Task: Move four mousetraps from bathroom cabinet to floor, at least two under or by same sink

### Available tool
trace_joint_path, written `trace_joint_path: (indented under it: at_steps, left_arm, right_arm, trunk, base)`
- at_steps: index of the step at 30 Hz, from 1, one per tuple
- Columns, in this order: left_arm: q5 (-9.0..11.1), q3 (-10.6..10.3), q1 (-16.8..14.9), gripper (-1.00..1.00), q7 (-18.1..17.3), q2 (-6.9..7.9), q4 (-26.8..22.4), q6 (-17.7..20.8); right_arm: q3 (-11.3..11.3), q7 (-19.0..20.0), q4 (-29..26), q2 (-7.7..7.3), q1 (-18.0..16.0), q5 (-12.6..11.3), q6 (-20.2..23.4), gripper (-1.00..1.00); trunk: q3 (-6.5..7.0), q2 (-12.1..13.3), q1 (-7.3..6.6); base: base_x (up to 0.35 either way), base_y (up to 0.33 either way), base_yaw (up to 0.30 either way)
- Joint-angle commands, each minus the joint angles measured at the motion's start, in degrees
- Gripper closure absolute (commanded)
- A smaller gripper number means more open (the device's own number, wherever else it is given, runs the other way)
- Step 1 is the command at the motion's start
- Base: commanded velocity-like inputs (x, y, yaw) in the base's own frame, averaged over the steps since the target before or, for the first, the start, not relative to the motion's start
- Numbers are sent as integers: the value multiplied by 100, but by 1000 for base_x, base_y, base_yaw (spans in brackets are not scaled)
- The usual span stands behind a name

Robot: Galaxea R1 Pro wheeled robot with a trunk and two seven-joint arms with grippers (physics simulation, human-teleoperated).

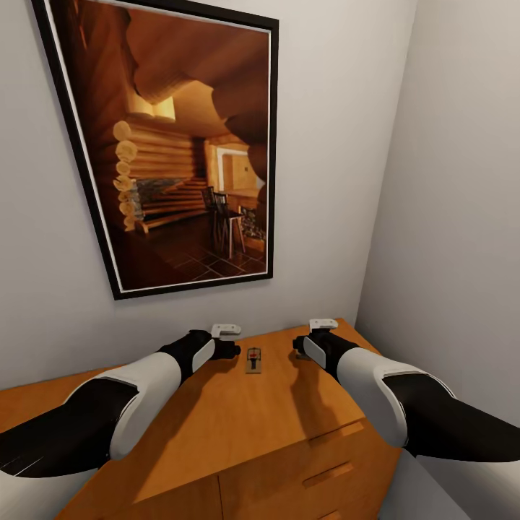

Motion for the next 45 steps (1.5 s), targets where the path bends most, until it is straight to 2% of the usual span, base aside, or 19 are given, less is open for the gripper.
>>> trace_joint_path:
  at_steps: [1,22,36,45]
  left_arm:
    - [57,-48,-3,-100,2,1,-8,30]
    - [58,-47,-3,-100,-13,1,0,24]
    - [50,-50,-3,-100,-20,1,2,15]
    - [50,-51,-3,-100,-10,1,26,-206]
  right_arm:
    - [13,-22,9,2,-9,-39,3,-100]
    - [13,-22,8,2,-9,-39,-5,-100]
    - [13,-22,8,2,-9,-39,-3,-100]
    - [13,-22,10,2,-9,-39,-3,-100]
  trunk:
    - [-8,-5,1]
    - [-8,-5,1]
    - [-8,-5,1]
    - [-8,-5,1]
  base:
    - [0,0,0]
    - [0,2,0]
    - [0,106,0]
    - [0,18,0]
